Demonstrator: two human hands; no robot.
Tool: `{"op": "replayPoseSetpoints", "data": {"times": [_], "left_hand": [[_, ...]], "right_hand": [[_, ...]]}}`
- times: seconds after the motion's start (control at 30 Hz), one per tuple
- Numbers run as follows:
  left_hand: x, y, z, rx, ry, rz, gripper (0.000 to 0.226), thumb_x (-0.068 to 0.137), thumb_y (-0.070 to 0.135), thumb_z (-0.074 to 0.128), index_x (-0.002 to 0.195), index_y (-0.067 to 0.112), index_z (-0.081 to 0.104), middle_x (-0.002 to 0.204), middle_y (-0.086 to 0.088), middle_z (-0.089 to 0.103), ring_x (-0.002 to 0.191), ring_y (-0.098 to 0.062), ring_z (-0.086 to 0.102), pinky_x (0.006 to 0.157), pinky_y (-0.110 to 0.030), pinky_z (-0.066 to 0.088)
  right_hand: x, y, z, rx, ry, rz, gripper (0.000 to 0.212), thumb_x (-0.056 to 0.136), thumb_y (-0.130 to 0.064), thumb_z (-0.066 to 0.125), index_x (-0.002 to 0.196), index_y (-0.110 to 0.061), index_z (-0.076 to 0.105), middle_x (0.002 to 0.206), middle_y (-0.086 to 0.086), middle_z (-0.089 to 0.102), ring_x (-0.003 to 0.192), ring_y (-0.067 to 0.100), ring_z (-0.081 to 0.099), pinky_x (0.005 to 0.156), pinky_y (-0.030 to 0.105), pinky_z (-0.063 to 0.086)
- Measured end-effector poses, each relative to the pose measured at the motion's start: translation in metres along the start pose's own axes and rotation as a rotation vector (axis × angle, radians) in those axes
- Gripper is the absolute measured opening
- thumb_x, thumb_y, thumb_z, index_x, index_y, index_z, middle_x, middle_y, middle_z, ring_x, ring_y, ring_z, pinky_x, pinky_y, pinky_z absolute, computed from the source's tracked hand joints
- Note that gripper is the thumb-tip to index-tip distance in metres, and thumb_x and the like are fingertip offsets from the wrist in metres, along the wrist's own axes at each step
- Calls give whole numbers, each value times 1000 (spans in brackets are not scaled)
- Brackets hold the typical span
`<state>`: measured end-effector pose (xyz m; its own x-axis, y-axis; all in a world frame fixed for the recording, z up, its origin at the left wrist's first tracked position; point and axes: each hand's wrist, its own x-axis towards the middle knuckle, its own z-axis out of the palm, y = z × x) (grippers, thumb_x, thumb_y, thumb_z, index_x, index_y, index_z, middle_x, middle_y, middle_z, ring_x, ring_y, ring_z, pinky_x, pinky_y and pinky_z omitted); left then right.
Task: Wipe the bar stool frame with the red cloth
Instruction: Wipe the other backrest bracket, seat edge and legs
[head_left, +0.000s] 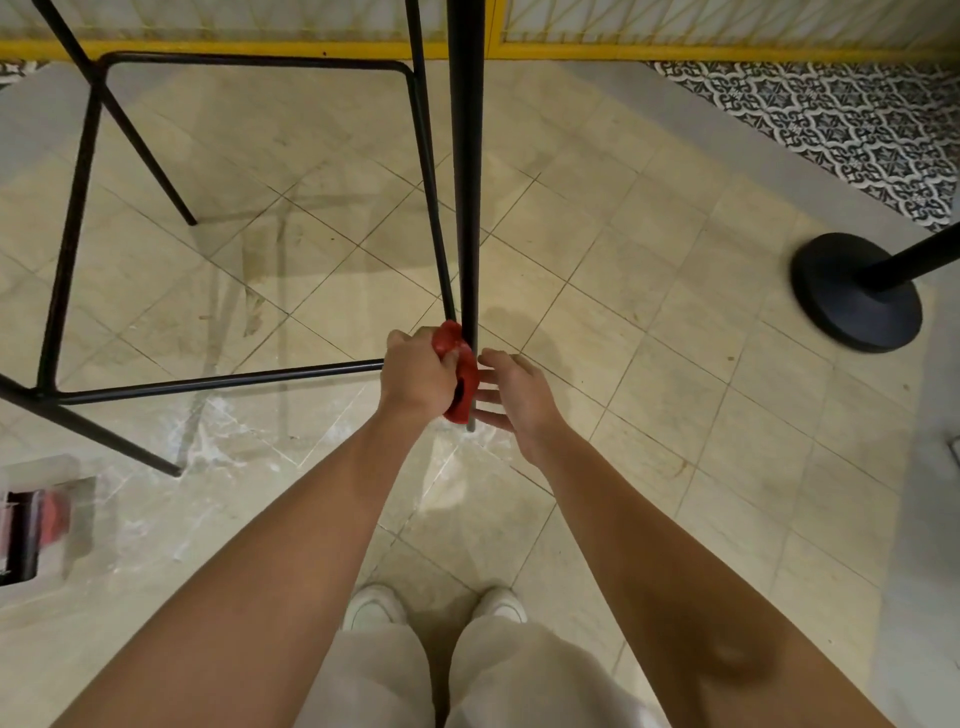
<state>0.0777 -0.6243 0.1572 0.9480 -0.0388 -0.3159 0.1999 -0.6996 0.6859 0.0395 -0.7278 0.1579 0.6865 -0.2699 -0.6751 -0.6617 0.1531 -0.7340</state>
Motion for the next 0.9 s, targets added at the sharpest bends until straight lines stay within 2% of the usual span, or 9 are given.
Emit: {"op": "replayPoseSetpoints", "data": {"times": [0.07, 0.2, 0.33, 0.53, 0.6, 0.67, 0.73, 0.83, 0.9], "left_hand": [[-3, 0, 4, 21, -6, 6, 29, 96, 22, 48, 121, 8, 55, 120, -14, 45, 83, -20, 51, 79, -23, 39], [-9, -9, -1, 89, 17, 77, 29, 95, 17, 49, 122, 8, 55, 115, -10, 45, 86, -20, 53, 80, -23, 41], [-9, -12, -12, 87, 57, 75, 31, 95, 15, 50, 124, 7, 55, 118, -9, 45, 84, -14, 47, 81, -19, 38], [-10, -12, -6, 100, 32, 80, 29, 96, 16, 48, 122, 7, 57, 113, -10, 43, 90, -23, 55, 82, -28, 47], [-8, -17, -14, 131, 39, 83, 29, 94, 15, 52, 122, 7, 58, 111, -10, 43, 88, -23, 55, 83, -30, 49], [-7, -28, -24, 129, 64, 51, 30, 93, 12, 51, 122, 8, 58, 106, -6, 38, 85, -21, 51, 80, -26, 45], [-9, -42, -37, 107, 100, -9, 31, 93, 8, 48, 123, 8, 57, 105, -5, 36, 88, -20, 49, 83, -24, 40], [-12, -65, -56, 101, 172, -57, 30, 93, 7, 48, 120, 7, 60, 113, -15, 43, 96, -31, 53, 89, -32, 42], [-13, -81, -69, 112, 215, -93, 30, 93, 7, 49, 120, 6, 60, 116, -19, 44, 98, -35, 53, 92, -37, 43]], "right_hand": [[2, -2, 4, -45, 24, -28, 28, 91, -30, 48, 111, -11, 55, 103, 8, 67, 96, 23, 65, 86, 42, 55], [4, -3, 10, -71, 59, -43, 26, 93, -31, 45, 110, -14, 55, 106, 7, 65, 97, 24, 64, 86, 43, 54], [0, -4, 14, -95, 66, -56, 28, 93, -30, 47, 113, -12, 56, 104, 6, 64, 97, 24, 63, 86, 40, 54], [-6, -6, 23, -214, 67, -92, 21, 91, -32, 49, 103, -16, 56, 100, 7, 65, 96, 27, 63, 90, 45, 51], [-7, -7, 23, -259, 80, -125, 24, 92, -32, 47, 106, -16, 56, 98, 3, 62, 95, 23, 60, 90, 42, 50], [-9, -8, 24, -300, 79, -171, 25, 93, -29, 46, 111, -14, 56, 94, -2, 59, 85, 15, 58, 79, 31, 51], [-13, -11, 30, -368, 74, -246, 26, 95, -27, 46, 115, -13, 56, 96, -6, 55, 78, 8, 53, 69, 21, 45], [-19, -17, 43, -422, 21, -326, 27, 95, -24, 48, 117, -12, 56, 102, -5, 55, 90, 10, 51, 79, 21, 41], [-22, -19, 52, -463, -20, -333, 27, 95, -24, 48, 118, -13, 56, 107, -4, 56, 94, 8, 49, 81, 19, 36]]}}
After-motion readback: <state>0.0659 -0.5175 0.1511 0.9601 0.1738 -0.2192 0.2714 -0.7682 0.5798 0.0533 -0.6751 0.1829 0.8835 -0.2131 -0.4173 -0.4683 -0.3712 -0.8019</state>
